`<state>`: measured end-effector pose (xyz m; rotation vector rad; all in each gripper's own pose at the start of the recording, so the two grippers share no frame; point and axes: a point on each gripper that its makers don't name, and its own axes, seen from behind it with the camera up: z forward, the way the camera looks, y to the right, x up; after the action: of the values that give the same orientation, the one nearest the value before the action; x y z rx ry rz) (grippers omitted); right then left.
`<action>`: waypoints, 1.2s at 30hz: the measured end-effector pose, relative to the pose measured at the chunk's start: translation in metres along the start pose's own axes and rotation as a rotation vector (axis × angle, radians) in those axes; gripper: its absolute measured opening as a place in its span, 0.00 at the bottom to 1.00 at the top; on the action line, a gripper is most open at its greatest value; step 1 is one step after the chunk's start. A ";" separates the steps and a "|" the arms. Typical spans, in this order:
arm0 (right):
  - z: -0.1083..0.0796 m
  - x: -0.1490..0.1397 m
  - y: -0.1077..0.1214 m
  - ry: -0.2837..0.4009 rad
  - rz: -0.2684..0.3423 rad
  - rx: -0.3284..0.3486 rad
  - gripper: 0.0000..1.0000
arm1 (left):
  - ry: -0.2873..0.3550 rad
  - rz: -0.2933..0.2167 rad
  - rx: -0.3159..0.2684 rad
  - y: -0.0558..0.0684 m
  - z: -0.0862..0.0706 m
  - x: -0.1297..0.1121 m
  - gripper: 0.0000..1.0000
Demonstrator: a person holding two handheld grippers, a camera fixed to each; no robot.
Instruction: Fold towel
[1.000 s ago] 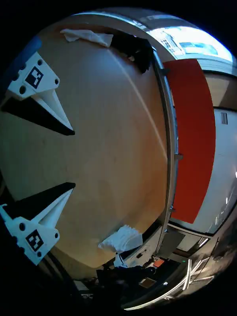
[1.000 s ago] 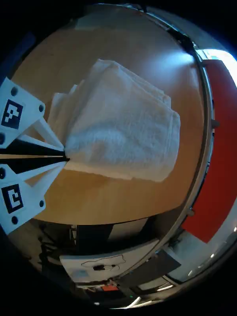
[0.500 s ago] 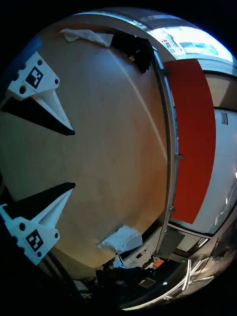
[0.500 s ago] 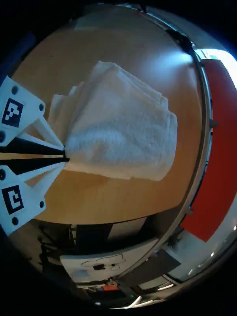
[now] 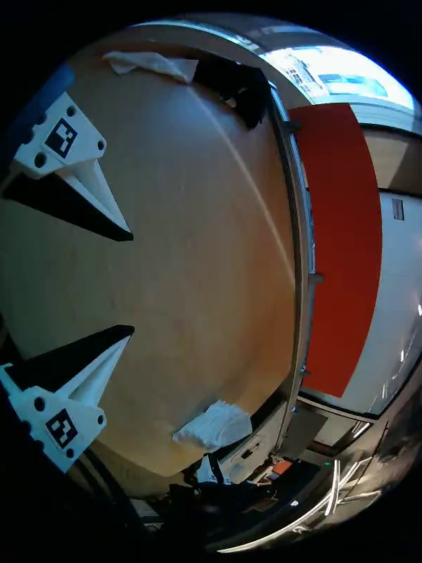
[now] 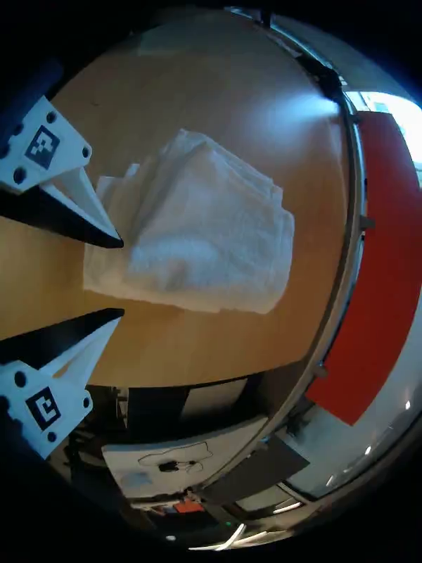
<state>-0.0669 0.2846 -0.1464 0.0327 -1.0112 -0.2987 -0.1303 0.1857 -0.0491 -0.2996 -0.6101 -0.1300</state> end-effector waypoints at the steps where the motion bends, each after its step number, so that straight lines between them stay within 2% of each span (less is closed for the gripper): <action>1: -0.002 0.002 -0.001 0.007 0.003 0.000 0.71 | 0.001 -0.001 0.000 0.000 0.000 0.000 0.88; 4: -0.007 0.009 -0.004 0.032 0.013 0.000 0.90 | 0.006 -0.002 0.001 -0.002 -0.001 0.002 0.88; 8: -0.014 0.024 -0.005 0.080 0.038 -0.011 0.99 | 0.019 -0.004 0.001 -0.004 -0.002 0.005 0.88; 18: -0.036 0.074 -0.008 0.269 0.152 -0.044 1.00 | 0.077 -0.029 0.021 -0.017 -0.010 0.020 0.88; 27: -0.060 0.125 -0.015 0.486 0.253 -0.067 1.00 | 0.138 -0.048 0.057 -0.031 -0.016 0.035 0.88; 36: -0.095 0.175 -0.017 0.712 0.326 -0.111 1.00 | 0.212 -0.061 0.094 -0.042 -0.020 0.054 0.88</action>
<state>0.0950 0.2116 -0.0547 -0.1195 -0.2818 -0.0306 -0.0839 0.1382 -0.0231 -0.1737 -0.4133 -0.1885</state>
